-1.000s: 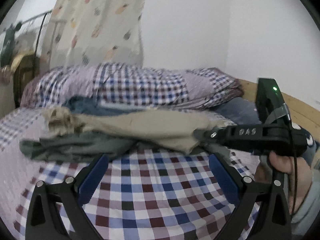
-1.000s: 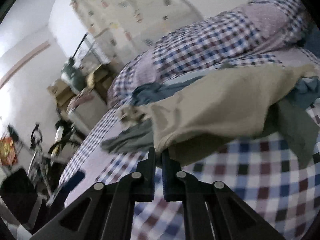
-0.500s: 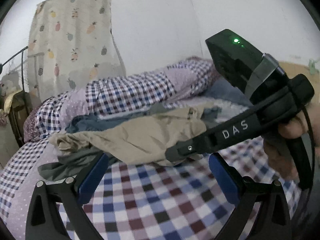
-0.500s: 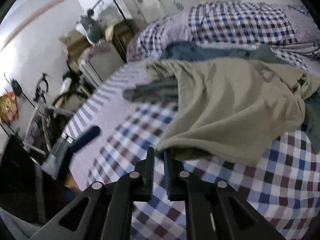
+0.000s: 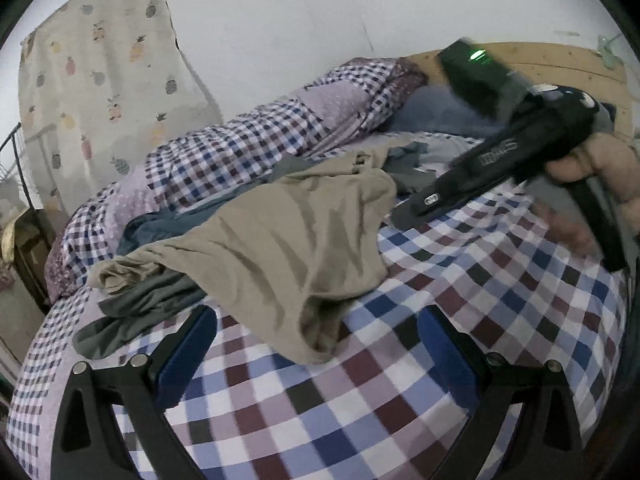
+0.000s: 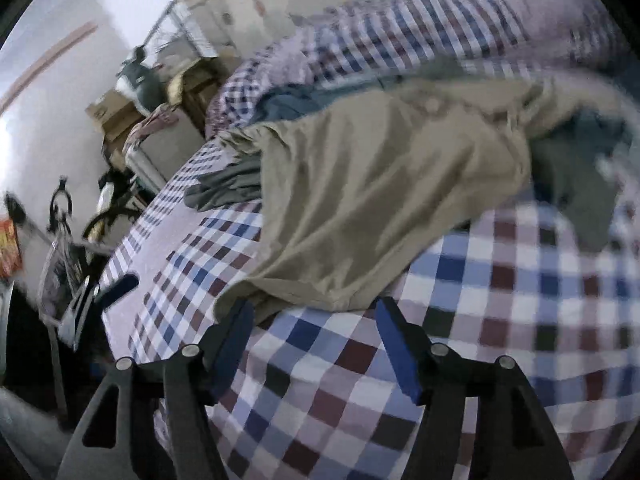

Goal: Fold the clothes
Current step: 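Reach the right gripper toward the beige shirt in the pile, then close the right gripper on the beige shirt's edge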

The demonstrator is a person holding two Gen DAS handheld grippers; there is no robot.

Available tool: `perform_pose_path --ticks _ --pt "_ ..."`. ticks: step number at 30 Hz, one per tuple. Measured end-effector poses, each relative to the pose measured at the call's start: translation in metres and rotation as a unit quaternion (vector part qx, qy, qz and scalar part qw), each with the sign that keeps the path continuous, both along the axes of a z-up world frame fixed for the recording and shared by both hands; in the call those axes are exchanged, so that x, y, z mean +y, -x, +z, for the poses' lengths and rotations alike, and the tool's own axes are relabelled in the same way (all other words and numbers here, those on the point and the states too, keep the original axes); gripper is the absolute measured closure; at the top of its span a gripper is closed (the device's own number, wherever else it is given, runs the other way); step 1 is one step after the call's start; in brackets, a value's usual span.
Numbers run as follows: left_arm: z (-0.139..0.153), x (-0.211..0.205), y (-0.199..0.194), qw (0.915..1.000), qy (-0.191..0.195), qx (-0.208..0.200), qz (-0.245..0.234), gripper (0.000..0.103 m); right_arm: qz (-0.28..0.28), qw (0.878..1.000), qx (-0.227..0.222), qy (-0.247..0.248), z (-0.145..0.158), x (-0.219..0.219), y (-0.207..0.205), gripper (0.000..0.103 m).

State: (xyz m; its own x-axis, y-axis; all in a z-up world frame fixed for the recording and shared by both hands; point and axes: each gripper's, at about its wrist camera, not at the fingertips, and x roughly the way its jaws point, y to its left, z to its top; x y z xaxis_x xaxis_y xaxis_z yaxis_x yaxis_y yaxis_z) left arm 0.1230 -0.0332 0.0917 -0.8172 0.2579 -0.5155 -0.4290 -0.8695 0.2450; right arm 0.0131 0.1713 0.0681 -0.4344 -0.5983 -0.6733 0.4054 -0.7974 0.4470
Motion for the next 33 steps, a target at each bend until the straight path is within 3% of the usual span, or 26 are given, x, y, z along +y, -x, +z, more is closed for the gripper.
perform_pose_path --ticks 6,12,14,15,18,25,33 --pt "-0.002 0.001 0.010 0.9998 -0.015 0.005 0.009 0.001 -0.050 0.994 -0.093 0.009 -0.051 -0.001 0.033 0.042" --pt "-0.002 -0.001 0.018 0.9995 -0.020 0.006 0.022 0.001 -0.064 0.992 -0.100 0.035 -0.068 -0.009 0.051 0.043" --pt "-0.005 0.000 0.019 0.9996 -0.018 0.004 0.023 0.001 -0.061 0.993 -0.093 0.033 -0.073 -0.014 0.055 0.069" --pt "-0.006 0.000 0.019 0.9996 -0.016 0.003 0.023 0.001 -0.063 0.993 -0.092 0.025 -0.073 -0.016 0.055 0.092" --pt "-0.010 -0.001 0.021 0.9994 -0.017 0.002 0.029 0.001 -0.078 0.993 -0.086 0.035 -0.065 -0.008 0.054 0.094" --pt "-0.014 0.009 0.034 0.9991 -0.022 -0.001 0.036 0.009 -0.072 0.993 -0.015 0.090 -0.001 0.014 0.039 0.095" --pt "-0.023 0.045 0.038 0.9992 0.031 0.008 0.023 0.015 -0.056 0.994 -0.016 0.098 0.004 0.019 0.031 0.095"
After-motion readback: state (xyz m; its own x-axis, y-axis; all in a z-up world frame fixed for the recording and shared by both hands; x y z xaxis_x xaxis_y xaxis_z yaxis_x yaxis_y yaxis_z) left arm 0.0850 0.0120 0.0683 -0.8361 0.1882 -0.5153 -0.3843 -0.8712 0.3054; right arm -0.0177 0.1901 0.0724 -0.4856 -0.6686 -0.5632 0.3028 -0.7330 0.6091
